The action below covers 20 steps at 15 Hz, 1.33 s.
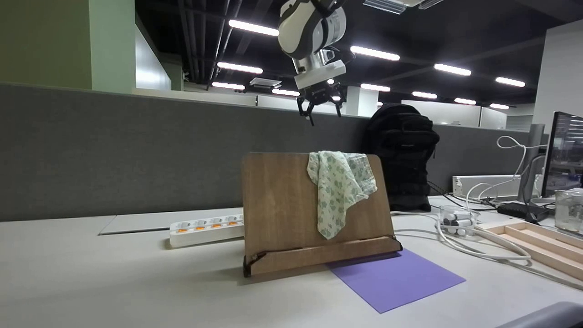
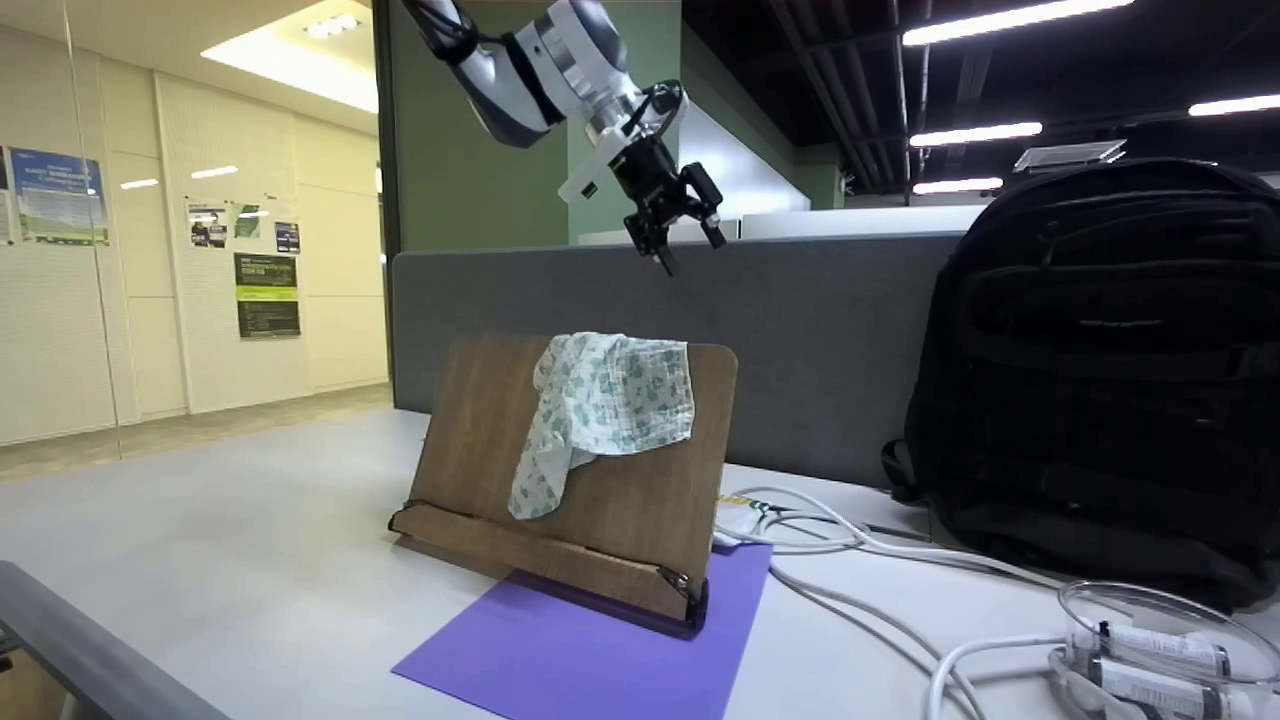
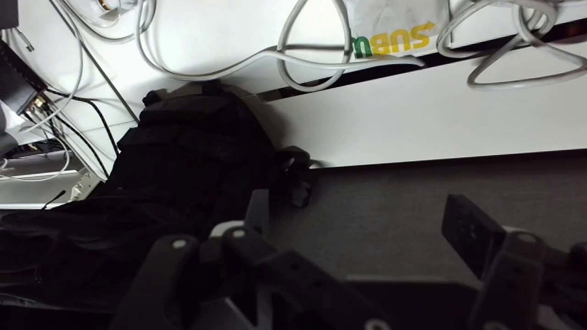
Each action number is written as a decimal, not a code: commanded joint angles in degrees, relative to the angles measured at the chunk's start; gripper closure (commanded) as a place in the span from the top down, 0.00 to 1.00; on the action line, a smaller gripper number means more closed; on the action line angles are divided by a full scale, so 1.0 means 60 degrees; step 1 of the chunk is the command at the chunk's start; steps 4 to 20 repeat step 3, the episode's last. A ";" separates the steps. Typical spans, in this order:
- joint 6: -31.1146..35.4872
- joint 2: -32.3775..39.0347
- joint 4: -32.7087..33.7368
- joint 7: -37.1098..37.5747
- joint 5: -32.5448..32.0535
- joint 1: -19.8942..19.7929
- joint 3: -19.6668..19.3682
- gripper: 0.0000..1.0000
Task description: Hang the cloth on the wooden thing
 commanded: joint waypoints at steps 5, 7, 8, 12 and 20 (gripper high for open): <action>-0.0645 -0.0549 -0.0291 -0.0116 -0.0185 0.0110 -0.0073 1.00; -0.0645 -0.0549 -0.0291 -0.0116 -0.0185 0.0110 -0.0073 1.00; -0.0645 -0.0549 -0.0291 -0.0116 -0.0185 0.0110 -0.0073 1.00; -0.0645 -0.0549 -0.0291 -0.0116 -0.0185 0.0110 -0.0073 1.00; -0.0645 -0.0549 -0.0291 -0.0116 -0.0185 0.0110 -0.0073 1.00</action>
